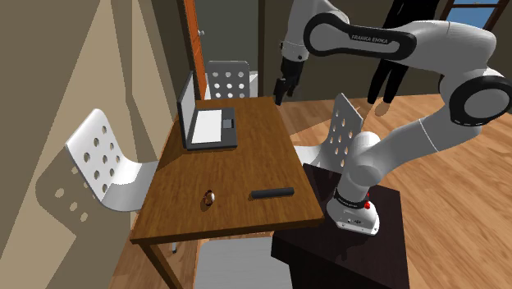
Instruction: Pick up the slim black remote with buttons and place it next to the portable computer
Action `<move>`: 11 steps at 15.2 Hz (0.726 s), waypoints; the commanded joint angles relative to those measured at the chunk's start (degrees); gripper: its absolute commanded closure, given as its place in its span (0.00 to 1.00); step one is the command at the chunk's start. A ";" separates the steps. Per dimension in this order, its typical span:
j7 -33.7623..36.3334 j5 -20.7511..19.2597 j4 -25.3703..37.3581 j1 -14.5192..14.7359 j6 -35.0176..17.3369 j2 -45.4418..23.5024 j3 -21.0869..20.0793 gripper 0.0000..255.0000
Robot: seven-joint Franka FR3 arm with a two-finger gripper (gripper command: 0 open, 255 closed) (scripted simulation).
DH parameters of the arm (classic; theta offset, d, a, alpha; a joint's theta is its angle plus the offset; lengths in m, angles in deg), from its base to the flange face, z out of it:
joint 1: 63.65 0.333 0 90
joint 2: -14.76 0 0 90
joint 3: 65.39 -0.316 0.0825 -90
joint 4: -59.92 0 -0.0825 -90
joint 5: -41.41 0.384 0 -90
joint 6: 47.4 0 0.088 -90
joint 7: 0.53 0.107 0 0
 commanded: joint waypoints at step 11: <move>-7.84 1.67 -17.29 5.48 -13.74 -0.03 0.31 0.00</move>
